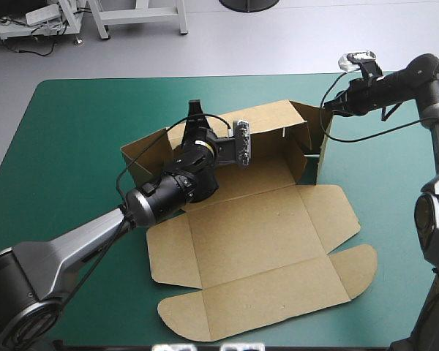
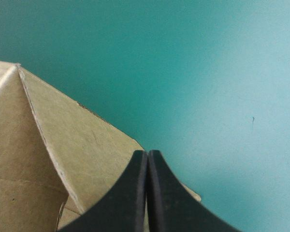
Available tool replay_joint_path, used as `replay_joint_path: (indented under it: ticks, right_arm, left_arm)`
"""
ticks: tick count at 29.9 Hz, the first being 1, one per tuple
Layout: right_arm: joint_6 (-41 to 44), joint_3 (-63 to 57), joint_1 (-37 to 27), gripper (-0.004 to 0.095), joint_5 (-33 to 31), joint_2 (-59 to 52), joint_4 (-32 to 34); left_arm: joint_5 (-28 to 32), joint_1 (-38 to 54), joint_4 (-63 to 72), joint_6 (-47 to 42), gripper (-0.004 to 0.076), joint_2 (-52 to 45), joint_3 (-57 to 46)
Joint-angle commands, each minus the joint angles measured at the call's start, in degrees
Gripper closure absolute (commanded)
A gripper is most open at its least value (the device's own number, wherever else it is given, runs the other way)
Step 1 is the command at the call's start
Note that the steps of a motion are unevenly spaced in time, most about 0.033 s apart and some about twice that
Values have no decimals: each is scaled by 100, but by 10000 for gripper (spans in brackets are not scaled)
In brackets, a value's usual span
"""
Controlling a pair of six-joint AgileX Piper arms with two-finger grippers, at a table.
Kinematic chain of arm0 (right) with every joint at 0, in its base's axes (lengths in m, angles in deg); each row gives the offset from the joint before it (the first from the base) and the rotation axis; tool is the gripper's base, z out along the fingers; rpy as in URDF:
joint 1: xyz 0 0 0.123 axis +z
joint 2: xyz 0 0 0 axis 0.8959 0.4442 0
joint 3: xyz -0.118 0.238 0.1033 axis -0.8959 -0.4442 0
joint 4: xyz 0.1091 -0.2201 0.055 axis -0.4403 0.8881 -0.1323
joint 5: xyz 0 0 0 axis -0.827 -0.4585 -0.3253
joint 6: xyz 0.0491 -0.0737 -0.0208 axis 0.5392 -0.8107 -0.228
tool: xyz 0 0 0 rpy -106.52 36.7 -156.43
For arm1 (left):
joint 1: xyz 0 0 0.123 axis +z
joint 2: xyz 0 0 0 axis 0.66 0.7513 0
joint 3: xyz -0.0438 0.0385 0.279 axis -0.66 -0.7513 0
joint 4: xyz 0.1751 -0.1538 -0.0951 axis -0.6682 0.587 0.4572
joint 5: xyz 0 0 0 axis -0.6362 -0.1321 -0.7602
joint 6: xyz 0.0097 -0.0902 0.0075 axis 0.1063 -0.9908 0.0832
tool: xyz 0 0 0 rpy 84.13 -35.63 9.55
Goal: Fold the box
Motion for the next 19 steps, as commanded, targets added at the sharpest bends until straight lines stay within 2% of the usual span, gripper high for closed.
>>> replay_joint_path:
  ticks: [1, 6, 16, 19]
  right_arm:
    - [-42, 93, 19, 933, -258, -383, -211]
    - [-97, 93, 19, 933, -251, -383, -167]
    - [-75, 93, 19, 933, -89, -383, -99]
    - [-78, 93, 19, 933, -64, -383, -99]
  left_arm:
    - [32, -34, 183, -181, 729, -70, 94]
    - [408, -34, 169, -530, 729, -107, 94]
    - [644, -44, 76, -686, 729, -413, 94]
    - [784, -55, -72, -999, 729, -546, 94]
